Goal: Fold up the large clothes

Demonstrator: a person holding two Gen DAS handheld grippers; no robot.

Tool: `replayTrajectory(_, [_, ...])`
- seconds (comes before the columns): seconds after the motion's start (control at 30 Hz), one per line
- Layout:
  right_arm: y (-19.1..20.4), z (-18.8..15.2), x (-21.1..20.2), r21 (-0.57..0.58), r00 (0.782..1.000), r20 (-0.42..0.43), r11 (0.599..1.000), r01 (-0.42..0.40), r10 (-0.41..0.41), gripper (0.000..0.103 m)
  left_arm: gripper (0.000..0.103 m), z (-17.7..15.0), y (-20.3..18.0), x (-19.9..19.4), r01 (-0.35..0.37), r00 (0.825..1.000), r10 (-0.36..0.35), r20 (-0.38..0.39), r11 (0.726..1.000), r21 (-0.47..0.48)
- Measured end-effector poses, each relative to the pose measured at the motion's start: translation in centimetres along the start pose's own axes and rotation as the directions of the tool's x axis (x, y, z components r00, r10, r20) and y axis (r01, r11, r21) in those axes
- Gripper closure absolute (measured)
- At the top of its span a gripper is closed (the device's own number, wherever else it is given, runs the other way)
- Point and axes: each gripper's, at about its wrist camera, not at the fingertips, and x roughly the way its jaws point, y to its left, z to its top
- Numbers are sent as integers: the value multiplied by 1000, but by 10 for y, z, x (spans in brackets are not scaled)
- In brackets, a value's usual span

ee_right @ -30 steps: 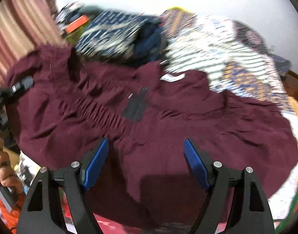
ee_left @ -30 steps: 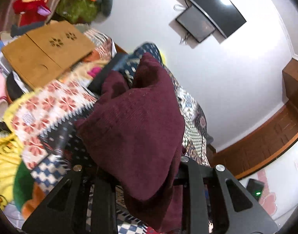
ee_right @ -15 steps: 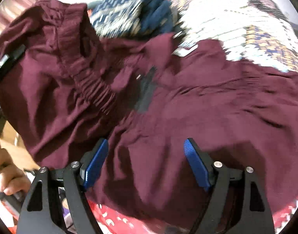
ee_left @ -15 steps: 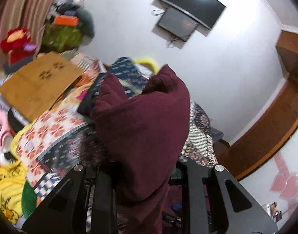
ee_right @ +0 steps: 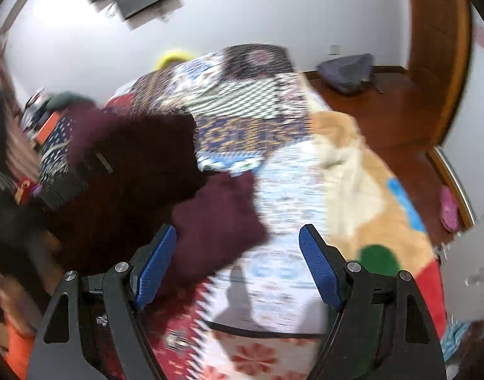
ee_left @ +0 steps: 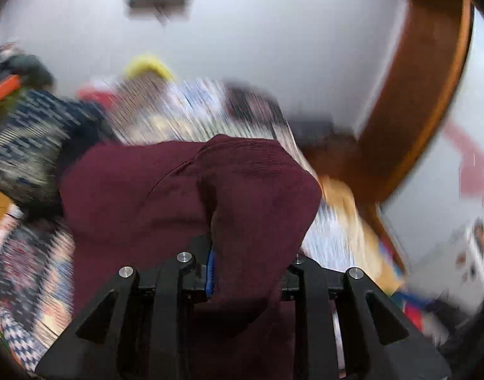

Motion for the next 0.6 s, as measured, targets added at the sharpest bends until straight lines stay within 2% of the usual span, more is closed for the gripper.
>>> replayTrajectory(0.07, [-13, 0, -5, 26, 1000, 10, 1000, 13, -13, 26, 79, -25, -19, 24, 66, 993, -61, -101, 997, 41])
replayTrajectory(0.1, [-18, 0, -7, 31, 1000, 14, 999, 21, -21, 26, 77, -33, -26, 27, 65, 991, -55, -121, 995, 77])
replayTrajectory(0.17, [-21, 1, -7, 30, 999, 18, 999, 37, -38, 26, 74, -49, -43, 24, 20, 994, 2, -107, 980, 200])
replayTrajectory(0.23, [-25, 1, -9, 29, 999, 19, 999, 46, -46, 26, 65, -54, -47, 16, 10, 995, 16, -97, 966, 259])
replayTrajectory(0.37, [-22, -1, -19, 20, 999, 27, 999, 38, -38, 26, 47, -51, -33, -10, 129, 985, -97, -146, 966, 226])
replayTrajectory(0.43, [-14, -1, -30, 3, 999, 41, 1000, 20, -21, 26, 32, -51, -25, -27, 164, 979, -134, -151, 965, 203])
replayTrajectory(0.5, [-6, -1, -36, -15, 998, 55, 1000, -8, 9, 26, 31, -53, -16, -48, 186, 977, -159, -143, 963, 194])
replayTrajectory(0.6, [13, 4, -38, -59, 996, 68, 997, -57, 61, 26, 28, -50, 9, -68, 149, 984, -129, -123, 974, 170])
